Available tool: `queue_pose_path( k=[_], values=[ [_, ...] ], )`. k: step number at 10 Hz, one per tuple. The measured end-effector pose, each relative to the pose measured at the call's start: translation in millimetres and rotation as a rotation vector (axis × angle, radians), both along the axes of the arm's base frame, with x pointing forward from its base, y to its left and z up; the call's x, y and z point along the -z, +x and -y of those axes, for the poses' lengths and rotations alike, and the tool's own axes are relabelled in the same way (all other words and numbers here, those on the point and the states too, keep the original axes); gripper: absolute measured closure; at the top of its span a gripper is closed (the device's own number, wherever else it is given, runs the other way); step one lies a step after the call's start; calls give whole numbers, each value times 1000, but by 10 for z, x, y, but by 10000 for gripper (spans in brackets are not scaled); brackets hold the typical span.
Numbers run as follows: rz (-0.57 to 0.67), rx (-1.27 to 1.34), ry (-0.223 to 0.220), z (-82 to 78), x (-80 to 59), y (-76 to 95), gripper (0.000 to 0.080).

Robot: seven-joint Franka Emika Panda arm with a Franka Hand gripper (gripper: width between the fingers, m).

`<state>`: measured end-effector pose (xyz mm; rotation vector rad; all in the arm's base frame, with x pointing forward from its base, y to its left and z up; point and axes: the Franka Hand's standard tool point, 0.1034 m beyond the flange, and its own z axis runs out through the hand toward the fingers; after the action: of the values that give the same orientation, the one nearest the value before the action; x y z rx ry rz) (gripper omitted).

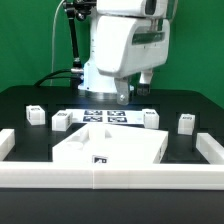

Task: Assemble one leg

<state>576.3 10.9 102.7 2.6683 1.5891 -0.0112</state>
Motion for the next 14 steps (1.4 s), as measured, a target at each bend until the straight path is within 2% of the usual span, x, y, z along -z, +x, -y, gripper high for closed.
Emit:
queue_pose_path(
  k=[2,7,9,10,11,12,14],
  values=[
    [26,-59,11,53,183,-76,149],
    [31,-64,17,74,237,-89,149],
    [30,-62,32,87,602,-290,149],
    [24,-57,33,69,650,-309,149],
    [22,-52,34,40,675,-323,149],
    [24,-41,33,10,644,-317,149],
    [10,-39,23,-9,402,-305,149]
  ],
)
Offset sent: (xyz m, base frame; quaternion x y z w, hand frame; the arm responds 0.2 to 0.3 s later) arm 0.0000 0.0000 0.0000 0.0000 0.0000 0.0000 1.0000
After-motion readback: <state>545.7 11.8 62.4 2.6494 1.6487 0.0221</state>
